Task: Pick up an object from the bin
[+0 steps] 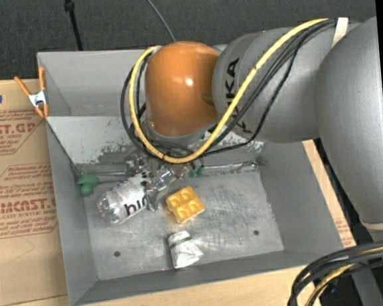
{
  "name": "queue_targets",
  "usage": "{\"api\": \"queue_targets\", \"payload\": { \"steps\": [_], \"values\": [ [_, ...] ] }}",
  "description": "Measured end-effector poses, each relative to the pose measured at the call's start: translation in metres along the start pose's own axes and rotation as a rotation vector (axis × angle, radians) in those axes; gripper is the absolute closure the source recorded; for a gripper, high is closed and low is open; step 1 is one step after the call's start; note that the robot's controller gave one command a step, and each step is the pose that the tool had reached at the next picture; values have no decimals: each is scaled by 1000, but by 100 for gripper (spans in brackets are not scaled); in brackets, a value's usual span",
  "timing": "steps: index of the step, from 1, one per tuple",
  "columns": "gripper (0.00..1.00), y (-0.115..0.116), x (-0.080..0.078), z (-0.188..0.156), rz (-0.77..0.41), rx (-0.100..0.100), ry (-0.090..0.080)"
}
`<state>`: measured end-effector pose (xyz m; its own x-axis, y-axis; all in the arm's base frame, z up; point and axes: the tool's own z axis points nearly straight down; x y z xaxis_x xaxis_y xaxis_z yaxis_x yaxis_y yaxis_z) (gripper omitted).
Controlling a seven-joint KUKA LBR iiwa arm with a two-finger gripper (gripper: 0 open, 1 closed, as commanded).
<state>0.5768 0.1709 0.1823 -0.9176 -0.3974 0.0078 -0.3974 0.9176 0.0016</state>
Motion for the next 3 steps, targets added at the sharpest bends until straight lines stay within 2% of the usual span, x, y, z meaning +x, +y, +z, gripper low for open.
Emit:
{"api": "queue_targets", "payload": {
  "steps": [1,2,3],
  "values": [
    [100,3,-4,-11,-3,4,-30],
    [100,1,15,-14,-2,-1,5],
    [100,8,15,-65,-94,2,-9]
  ]
}}
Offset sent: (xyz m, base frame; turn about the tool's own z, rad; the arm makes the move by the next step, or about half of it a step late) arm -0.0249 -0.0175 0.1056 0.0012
